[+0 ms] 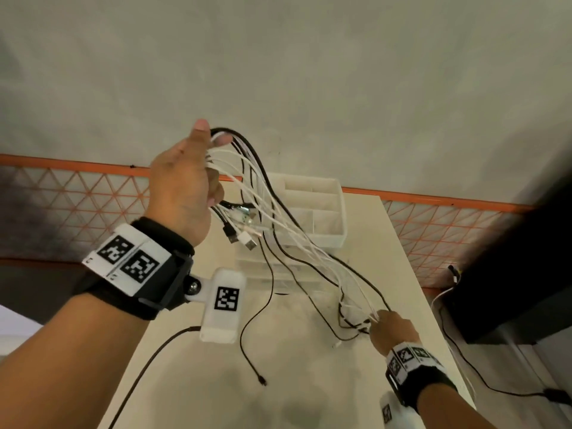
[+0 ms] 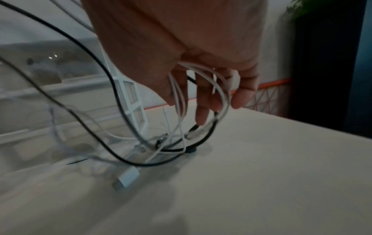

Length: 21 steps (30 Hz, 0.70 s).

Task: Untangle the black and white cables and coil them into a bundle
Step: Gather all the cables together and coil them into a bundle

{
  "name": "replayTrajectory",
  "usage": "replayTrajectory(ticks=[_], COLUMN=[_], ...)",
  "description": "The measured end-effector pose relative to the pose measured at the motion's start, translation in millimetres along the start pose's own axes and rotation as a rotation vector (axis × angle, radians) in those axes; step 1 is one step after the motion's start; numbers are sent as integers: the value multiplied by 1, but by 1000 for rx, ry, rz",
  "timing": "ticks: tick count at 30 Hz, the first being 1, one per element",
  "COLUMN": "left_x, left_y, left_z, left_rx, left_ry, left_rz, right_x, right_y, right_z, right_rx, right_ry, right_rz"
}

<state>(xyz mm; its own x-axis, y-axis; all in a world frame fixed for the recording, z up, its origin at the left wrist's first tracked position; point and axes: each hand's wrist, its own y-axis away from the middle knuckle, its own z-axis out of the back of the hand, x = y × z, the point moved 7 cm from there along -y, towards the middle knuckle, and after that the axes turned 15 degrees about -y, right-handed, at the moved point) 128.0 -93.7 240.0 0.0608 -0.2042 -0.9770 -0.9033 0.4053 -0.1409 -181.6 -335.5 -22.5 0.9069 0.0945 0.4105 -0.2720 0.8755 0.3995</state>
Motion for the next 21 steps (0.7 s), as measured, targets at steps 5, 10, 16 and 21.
replayTrajectory(ticks=[5,10,16,21], left_x=[38,62,55,24], left_y=[14,22,23,22], left_z=[-11,-12,-6,-5], left_rx=[67,28,-43,-35], left_ry=[-163,-255,-123,-10], left_rz=[143,216,171,63], right_x=[22,73,69,13], right_y=[-3,15,11,-1], right_z=[20,86,65,-4], right_rx=[-79,-348,-397,-17], right_ry=[-738,-843,-395,103], right_rz=[-63,360,485,157])
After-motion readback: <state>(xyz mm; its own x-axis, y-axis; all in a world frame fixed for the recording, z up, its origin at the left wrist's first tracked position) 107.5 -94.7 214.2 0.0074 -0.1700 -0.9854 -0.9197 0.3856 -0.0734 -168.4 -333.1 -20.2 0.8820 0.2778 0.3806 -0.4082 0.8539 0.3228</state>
